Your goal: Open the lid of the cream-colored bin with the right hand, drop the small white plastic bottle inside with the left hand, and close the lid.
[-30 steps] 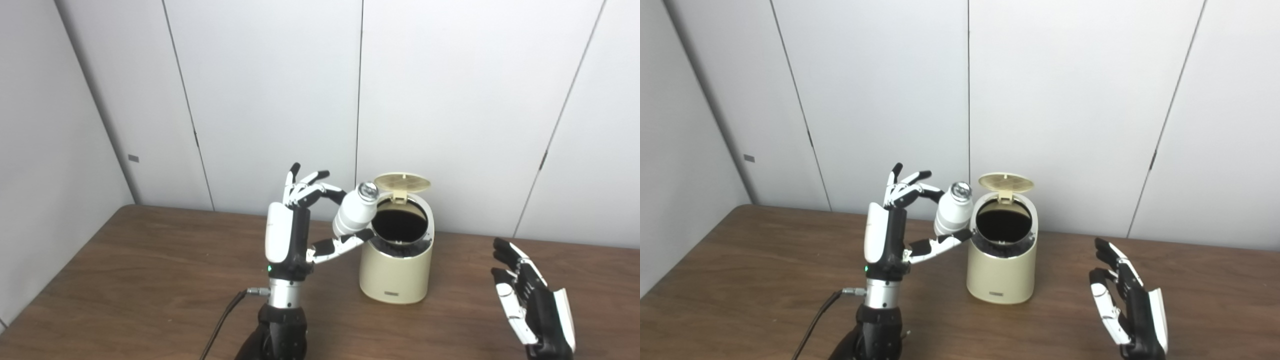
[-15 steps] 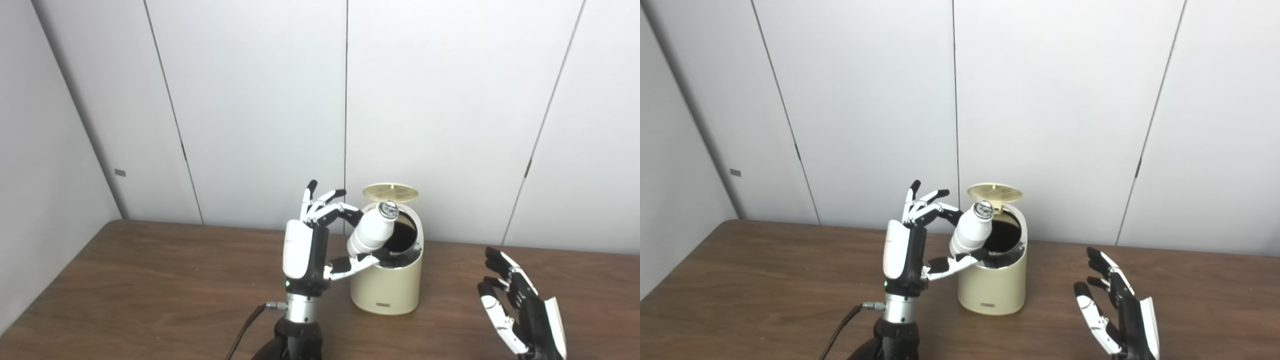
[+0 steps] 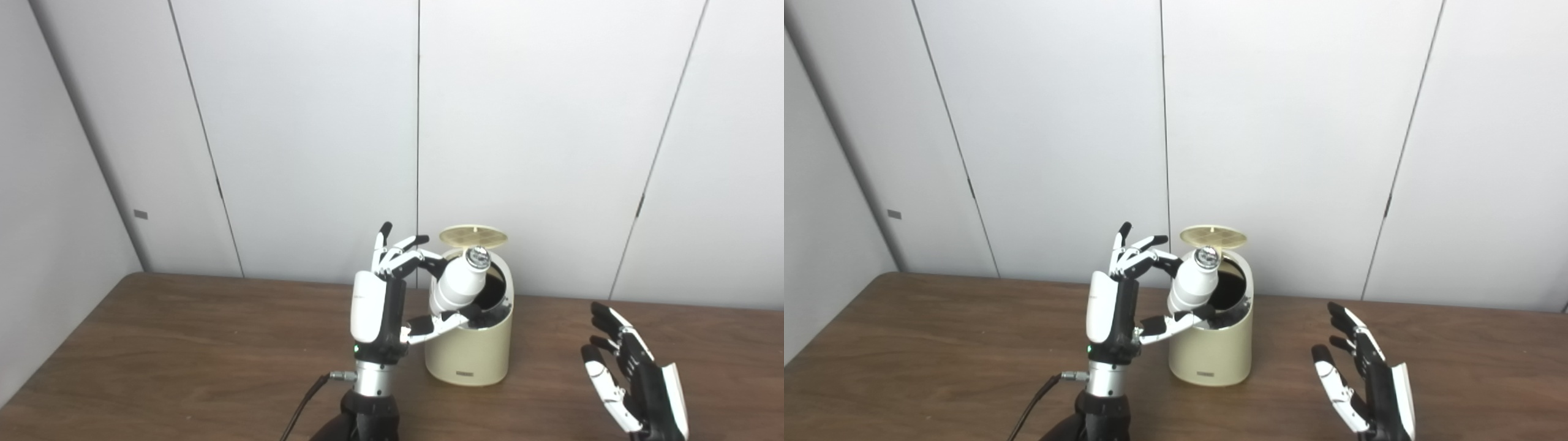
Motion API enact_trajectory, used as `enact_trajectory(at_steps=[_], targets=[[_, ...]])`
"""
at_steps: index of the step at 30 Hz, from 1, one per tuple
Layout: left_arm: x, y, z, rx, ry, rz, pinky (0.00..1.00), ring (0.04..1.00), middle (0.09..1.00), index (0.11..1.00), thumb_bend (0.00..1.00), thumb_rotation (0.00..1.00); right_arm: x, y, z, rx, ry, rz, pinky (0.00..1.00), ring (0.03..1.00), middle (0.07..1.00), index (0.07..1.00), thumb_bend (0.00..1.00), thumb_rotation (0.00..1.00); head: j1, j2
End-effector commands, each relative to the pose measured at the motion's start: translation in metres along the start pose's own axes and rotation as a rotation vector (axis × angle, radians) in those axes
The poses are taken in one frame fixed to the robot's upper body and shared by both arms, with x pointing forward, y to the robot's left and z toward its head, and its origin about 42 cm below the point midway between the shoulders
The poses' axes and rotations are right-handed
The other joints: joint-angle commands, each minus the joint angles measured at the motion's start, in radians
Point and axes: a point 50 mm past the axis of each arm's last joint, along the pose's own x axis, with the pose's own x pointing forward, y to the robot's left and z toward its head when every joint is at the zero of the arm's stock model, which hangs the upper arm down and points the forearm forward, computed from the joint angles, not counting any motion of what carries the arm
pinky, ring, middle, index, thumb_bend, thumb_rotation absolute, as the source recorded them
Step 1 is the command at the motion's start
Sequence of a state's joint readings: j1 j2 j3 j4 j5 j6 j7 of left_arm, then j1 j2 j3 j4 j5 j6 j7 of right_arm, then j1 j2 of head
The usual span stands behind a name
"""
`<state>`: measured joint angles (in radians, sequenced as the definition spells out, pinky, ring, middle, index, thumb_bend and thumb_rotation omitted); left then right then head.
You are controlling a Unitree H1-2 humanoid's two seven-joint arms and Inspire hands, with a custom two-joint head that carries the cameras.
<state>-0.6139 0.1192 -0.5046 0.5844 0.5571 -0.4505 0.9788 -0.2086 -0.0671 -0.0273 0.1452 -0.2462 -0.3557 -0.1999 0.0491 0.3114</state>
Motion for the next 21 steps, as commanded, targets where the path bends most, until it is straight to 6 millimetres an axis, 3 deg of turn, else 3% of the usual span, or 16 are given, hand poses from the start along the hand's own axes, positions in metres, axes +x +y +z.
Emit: enact_trajectory(at_steps=[1, 21], targets=[[0.0336, 0.0029, 0.0138, -0.033, -0.099, 0.049, 1.0, 0.773, 0.455, 0.509, 0.52, 0.0, 0.0111, 0.0017, 0.0119, 0.012, -0.084, -0.017, 0.75, 0.849, 0.854, 0.831, 0.24, 0.68, 0.001, -0.004], [0.0417, -0.005, 0.0122, -0.08, -0.066, 0.065, 1.0, 0.792, 0.468, 0.495, 0.52, 0.0, 0.0093, 0.007, 0.0045, -0.004, -0.084, -0.001, 0.74, 0.838, 0.856, 0.83, 0.23, 0.69, -0.008, -0.036]])
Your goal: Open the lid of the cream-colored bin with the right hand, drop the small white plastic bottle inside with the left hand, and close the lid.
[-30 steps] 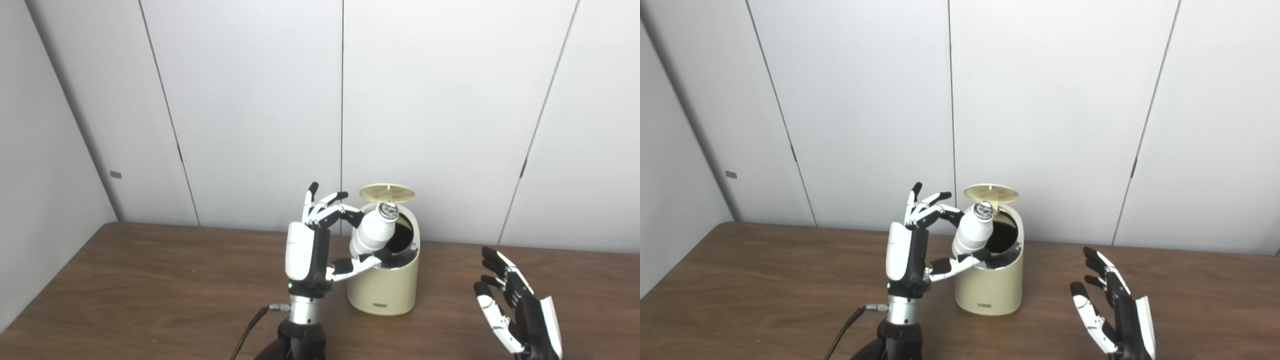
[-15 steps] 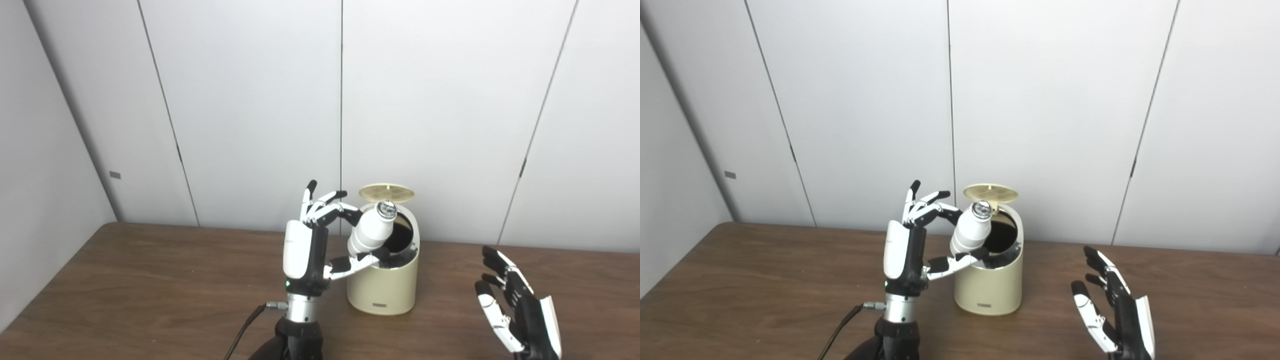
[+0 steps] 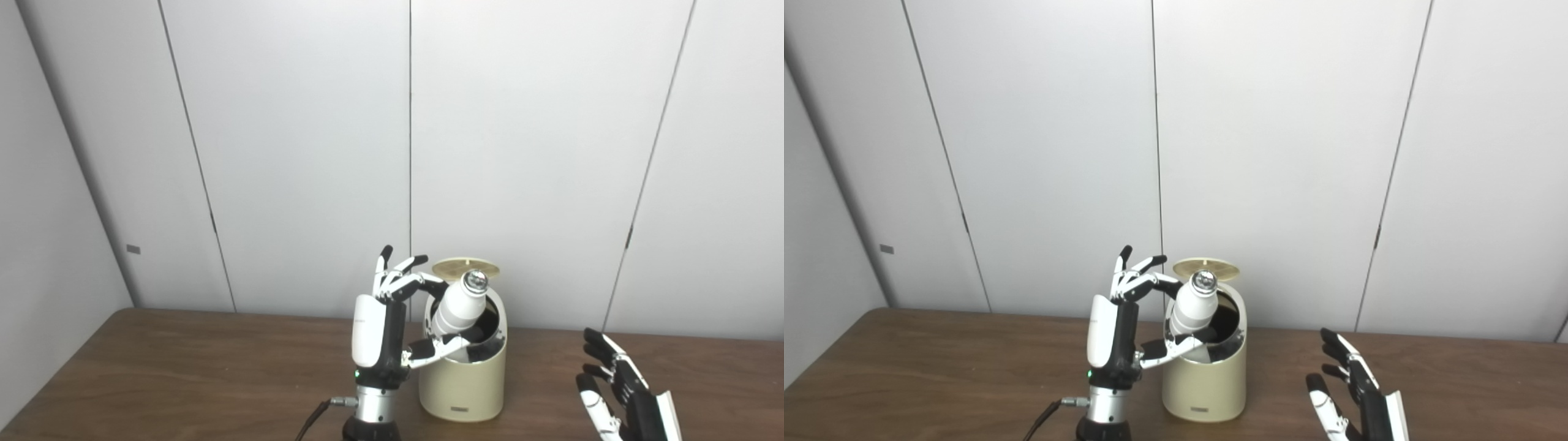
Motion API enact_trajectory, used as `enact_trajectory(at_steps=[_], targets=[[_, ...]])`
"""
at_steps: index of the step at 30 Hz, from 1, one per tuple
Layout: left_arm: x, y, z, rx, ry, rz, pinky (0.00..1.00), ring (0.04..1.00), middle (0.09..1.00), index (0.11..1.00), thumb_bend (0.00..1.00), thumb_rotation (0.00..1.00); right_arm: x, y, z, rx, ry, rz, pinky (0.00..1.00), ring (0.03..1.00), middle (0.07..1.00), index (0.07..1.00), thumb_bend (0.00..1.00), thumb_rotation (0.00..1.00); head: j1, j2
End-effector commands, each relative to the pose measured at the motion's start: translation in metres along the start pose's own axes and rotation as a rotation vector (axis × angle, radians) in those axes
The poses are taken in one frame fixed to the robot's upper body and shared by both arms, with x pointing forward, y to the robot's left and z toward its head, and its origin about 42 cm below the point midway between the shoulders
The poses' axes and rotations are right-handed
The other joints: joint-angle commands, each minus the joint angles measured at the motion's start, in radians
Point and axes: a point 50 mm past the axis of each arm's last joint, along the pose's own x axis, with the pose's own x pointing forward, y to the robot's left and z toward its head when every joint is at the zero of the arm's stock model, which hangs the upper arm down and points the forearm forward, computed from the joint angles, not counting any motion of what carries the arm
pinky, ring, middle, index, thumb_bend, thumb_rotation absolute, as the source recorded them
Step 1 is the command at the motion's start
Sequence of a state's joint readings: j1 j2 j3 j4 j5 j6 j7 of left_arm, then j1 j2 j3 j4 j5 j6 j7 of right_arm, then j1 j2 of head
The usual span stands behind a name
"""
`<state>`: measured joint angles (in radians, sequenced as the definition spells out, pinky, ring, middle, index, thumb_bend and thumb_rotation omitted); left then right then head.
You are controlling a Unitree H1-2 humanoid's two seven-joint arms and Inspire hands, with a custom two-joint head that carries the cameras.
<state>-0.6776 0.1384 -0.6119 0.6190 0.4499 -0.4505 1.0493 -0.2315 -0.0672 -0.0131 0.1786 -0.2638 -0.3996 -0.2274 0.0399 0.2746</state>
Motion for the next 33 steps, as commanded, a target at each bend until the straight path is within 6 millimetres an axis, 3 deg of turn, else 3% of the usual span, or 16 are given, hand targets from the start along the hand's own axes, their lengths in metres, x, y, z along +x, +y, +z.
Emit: enact_trajectory(at_steps=[1, 15, 24, 33], targets=[[0.03, 0.001, 0.009, -0.035, -0.064, 0.042, 1.0, 0.792, 0.468, 0.496, 0.52, 0.0, 0.004, 0.001, 0.004, -0.002, -0.046, 0.0, 0.74, 0.84, 0.857, 0.83, 0.23, 0.69, 0.001, 0.001], [0.04, -0.01, 0.006, -0.05, -0.016, 0.029, 1.0, 0.796, 0.47, 0.492, 0.53, 0.0, 0.001, 0.003, 0.01, -0.011, -0.058, -0.002, 0.74, 0.839, 0.853, 0.828, 0.22, 0.69, -0.016, 0.011], [0.038, -0.017, 0.004, -0.053, 0.014, 0.013, 1.0, 0.798, 0.468, 0.495, 0.53, 0.0, -0.003, -0.001, 0.014, -0.028, -0.066, 0.003, 0.74, 0.837, 0.848, 0.829, 0.23, 0.74, -0.019, 0.025], [0.032, -0.024, 0.001, -0.073, 0.074, -0.007, 1.0, 0.785, 0.457, 0.508, 0.52, 0.0, -0.007, -0.001, 0.018, -0.055, -0.07, 0.009, 0.72, 0.817, 0.837, 0.82, 0.22, 0.7, -0.019, 0.039]])
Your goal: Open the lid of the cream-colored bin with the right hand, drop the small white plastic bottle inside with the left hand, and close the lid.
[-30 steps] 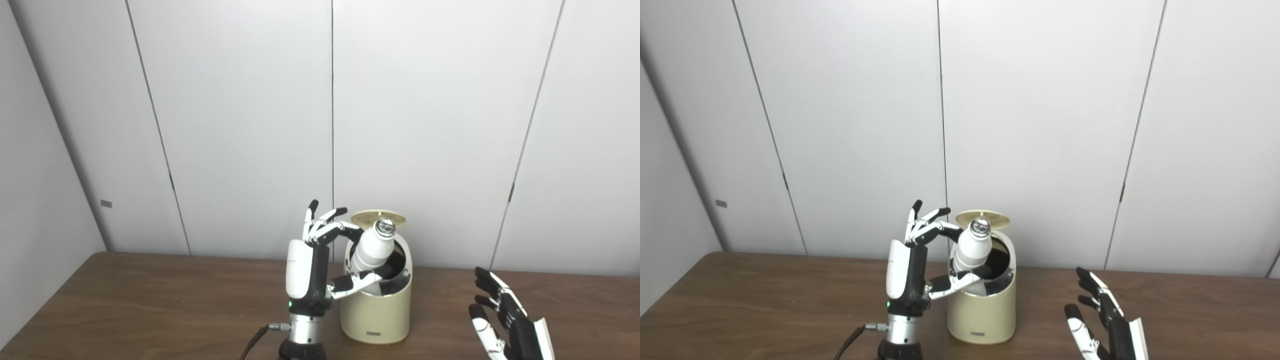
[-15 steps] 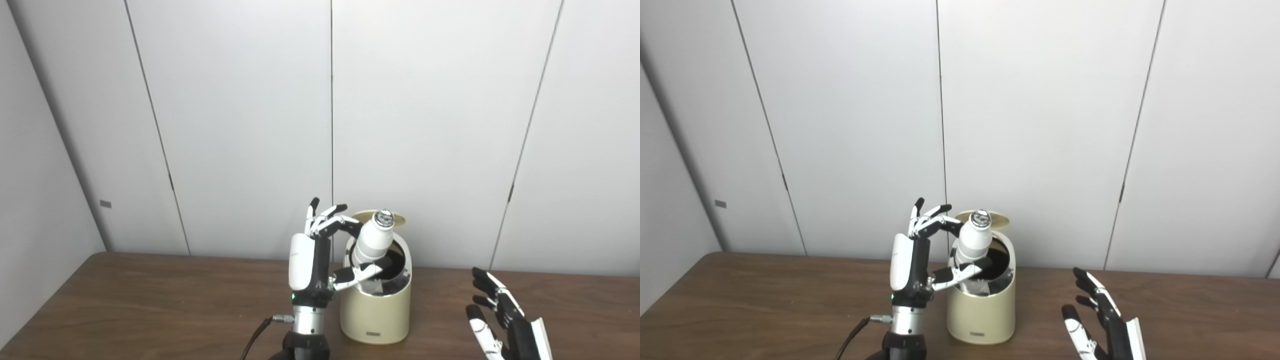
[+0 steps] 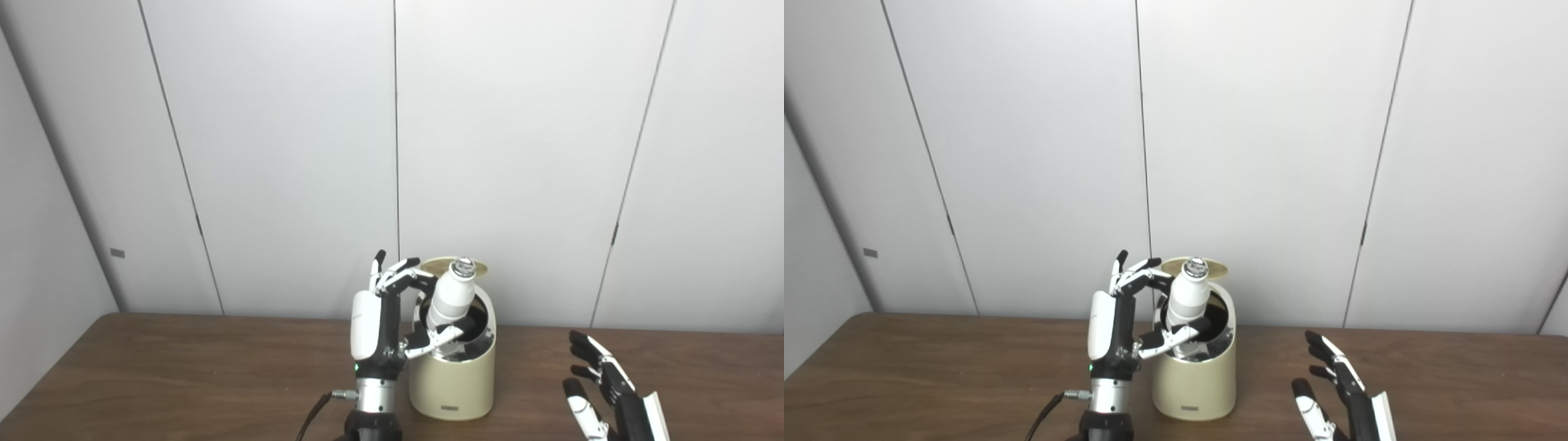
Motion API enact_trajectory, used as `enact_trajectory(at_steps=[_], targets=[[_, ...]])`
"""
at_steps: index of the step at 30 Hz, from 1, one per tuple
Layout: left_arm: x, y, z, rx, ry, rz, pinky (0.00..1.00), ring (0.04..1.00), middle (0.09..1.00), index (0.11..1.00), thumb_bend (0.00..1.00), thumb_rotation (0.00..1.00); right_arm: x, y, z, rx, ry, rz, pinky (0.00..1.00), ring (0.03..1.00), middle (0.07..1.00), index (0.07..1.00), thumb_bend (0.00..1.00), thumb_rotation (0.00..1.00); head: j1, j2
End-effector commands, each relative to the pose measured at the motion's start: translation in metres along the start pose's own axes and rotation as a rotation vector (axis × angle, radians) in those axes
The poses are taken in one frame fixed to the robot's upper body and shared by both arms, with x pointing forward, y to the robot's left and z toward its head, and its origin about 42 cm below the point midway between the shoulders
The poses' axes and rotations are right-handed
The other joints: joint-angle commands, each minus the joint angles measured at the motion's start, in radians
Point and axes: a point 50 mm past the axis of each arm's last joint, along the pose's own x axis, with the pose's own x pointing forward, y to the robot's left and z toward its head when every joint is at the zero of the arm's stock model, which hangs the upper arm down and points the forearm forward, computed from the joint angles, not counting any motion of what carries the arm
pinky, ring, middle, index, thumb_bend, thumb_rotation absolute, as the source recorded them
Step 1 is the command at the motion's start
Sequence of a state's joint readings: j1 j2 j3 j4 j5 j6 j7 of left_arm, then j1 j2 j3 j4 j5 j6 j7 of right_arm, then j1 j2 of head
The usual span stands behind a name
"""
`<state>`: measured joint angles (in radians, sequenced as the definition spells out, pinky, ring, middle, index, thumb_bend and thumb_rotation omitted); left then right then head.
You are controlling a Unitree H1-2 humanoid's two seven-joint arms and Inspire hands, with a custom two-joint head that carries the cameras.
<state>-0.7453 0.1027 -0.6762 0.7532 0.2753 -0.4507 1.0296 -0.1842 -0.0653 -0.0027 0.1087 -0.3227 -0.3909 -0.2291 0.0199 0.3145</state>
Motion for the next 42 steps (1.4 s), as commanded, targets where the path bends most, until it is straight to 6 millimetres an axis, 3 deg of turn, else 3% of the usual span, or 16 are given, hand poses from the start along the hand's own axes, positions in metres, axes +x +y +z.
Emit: enact_trajectory(at_steps=[1, 29, 34, 35, 36, 37, 39, 42], targets=[[0.024, -0.004, 0.014, -0.036, -0.057, 0.016, 1.0, 0.783, 0.46, 0.507, 0.52, 0.0, 0.006, 0.0, 0.009, -0.006, -0.041, -0.008, 0.72, 0.815, 0.835, 0.818, 0.22, 0.7, 0.001, 0.0], [0.006, 0.0, -0.003, -0.049, 0.05, -0.05, 1.0, 0.774, 0.466, 0.497, 0.52, 0.0, 0.006, 0.002, 0.011, 0.033, -0.043, -0.001, 0.72, 0.822, 0.843, 0.817, 0.22, 0.69, -0.008, 0.006], [0.003, 0.003, -0.003, -0.079, 0.067, -0.09, 1.0, 0.816, 0.491, 0.483, 0.52, 0.0, 0.006, 0.002, 0.012, 0.031, -0.043, 0.001, 0.72, 0.823, 0.845, 0.819, 0.21, 0.69, -0.007, 0.007], [0.003, 0.004, -0.003, -0.086, 0.069, -0.097, 1.0, 0.824, 0.504, 0.485, 0.52, 0.05, 0.006, 0.002, 0.011, 0.033, -0.042, 0.0, 0.72, 0.822, 0.844, 0.818, 0.21, 0.68, -0.006, 0.007], [0.002, 0.004, -0.003, -0.09, 0.07, -0.102, 1.0, 0.831, 0.513, 0.498, 0.76, 0.26, 0.006, 0.002, 0.011, 0.035, -0.042, -0.001, 0.72, 0.823, 0.845, 0.819, 0.21, 0.68, -0.006, 0.007], [0.002, 0.005, -0.003, -0.095, 0.073, -0.108, 1.0, 0.837, 0.519, 0.507, 0.9, 0.41, 0.006, 0.002, 0.011, 0.036, -0.04, -0.001, 0.72, 0.824, 0.845, 0.819, 0.22, 0.68, -0.006, 0.006], [0.002, 0.005, -0.003, -0.108, 0.083, -0.116, 1.0, 0.847, 0.525, 0.513, 0.98, 0.54, 0.006, 0.003, 0.011, 0.037, -0.039, -0.002, 0.72, 0.824, 0.845, 0.82, 0.22, 0.67, -0.006, 0.006], [0.002, 0.006, -0.003, -0.124, 0.096, -0.123, 1.0, 0.849, 0.529, 0.517, 1.0, 0.59, 0.006, 0.002, 0.01, 0.031, -0.041, -0.002, 0.72, 0.823, 0.843, 0.819, 0.22, 0.68, -0.006, 0.005]])
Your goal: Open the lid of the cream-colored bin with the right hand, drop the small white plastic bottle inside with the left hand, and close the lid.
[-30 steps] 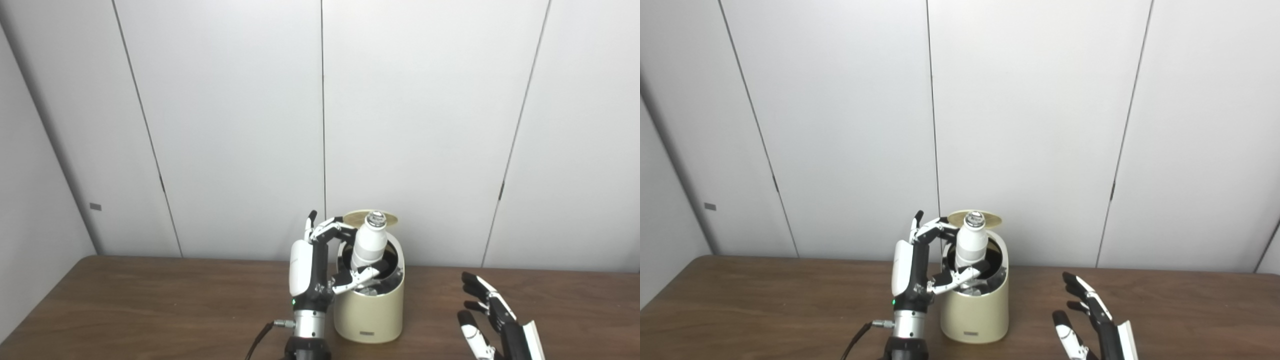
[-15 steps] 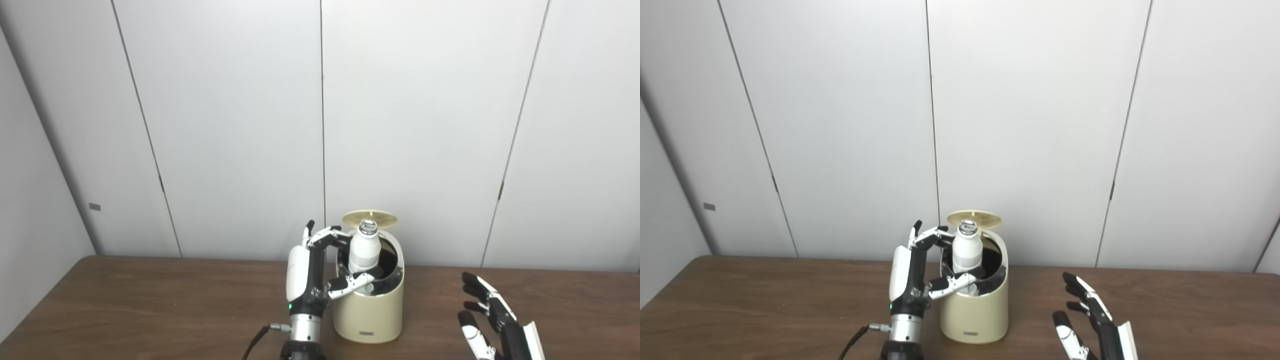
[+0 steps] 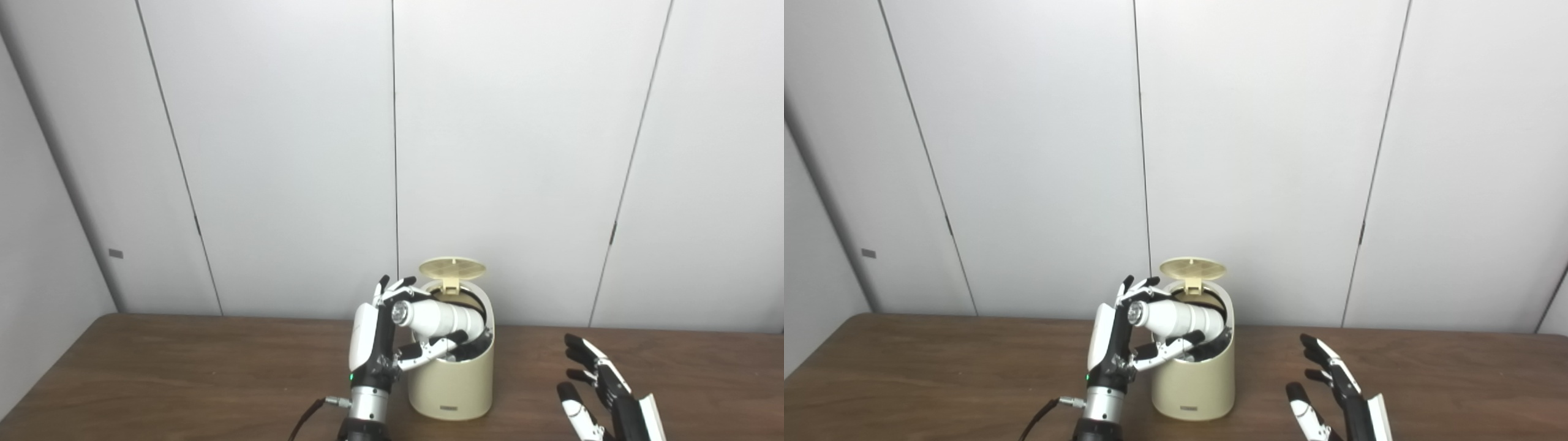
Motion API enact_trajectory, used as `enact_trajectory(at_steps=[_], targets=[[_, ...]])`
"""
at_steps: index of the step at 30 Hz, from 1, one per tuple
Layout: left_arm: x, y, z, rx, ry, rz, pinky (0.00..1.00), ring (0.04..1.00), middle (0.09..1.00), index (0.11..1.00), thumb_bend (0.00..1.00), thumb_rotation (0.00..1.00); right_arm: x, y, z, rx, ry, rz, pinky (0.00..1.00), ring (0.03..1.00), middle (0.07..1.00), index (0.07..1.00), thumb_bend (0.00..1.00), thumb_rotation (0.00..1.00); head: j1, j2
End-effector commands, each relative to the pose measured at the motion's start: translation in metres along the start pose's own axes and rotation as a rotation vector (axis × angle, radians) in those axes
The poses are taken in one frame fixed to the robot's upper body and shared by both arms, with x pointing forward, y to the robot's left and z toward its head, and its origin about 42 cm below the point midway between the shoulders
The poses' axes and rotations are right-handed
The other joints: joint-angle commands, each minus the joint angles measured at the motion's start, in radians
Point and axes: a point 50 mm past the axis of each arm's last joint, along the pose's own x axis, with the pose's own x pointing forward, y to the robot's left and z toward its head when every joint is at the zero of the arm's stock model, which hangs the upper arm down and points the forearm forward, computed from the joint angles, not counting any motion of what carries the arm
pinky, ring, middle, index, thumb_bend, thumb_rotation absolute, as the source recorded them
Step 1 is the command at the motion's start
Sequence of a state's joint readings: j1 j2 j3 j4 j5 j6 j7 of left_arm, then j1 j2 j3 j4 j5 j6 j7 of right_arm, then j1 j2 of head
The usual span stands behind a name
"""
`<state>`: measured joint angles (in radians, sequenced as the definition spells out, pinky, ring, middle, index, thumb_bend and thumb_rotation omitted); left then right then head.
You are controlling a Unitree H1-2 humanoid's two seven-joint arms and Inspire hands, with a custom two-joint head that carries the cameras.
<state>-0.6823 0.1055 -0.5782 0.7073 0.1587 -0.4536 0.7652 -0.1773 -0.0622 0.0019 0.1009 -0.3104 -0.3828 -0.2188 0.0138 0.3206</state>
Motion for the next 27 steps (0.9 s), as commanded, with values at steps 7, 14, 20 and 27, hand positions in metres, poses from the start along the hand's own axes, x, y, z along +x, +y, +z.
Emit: enact_trajectory(at_steps=[7, 14, 20, 27], targets=[[0.0123, 0.0001, 0.01, -0.029, -0.038, -0.013, 1.0, 0.855, 0.526, 0.523, 1.0, 0.6, 0.0084, 0.0015, 0.009, 0.026, -0.045, -0.008, 0.72, 0.823, 0.846, 0.821, 0.23, 0.68, 0.001, -0.003], [0.0132, 0.0008, 0.0095, -0.029, -0.035, -0.017, 1.0, 0.863, 0.535, 0.523, 1.0, 0.59, 0.0091, 0.0021, 0.0091, 0.018, -0.049, -0.007, 0.72, 0.823, 0.844, 0.821, 0.22, 0.68, 0.001, -0.007], [0.0142, 0.0011, 0.0087, -0.015, -0.039, -0.015, 1.0, 0.861, 0.541, 0.528, 1.0, 0.59, 0.0101, 0.0029, 0.0092, 0.021, -0.051, -0.007, 0.72, 0.824, 0.844, 0.821, 0.23, 0.68, 0.0, -0.009], [0.0149, 0.0023, 0.0089, 0.001, -0.053, -0.052, 1.0, 0.905, 0.637, 0.602, 1.0, 0.6, 0.0103, 0.0036, 0.0101, 0.033, -0.049, -0.006, 0.73, 0.829, 0.848, 0.822, 0.22, 0.68, 0.002, -0.008]])
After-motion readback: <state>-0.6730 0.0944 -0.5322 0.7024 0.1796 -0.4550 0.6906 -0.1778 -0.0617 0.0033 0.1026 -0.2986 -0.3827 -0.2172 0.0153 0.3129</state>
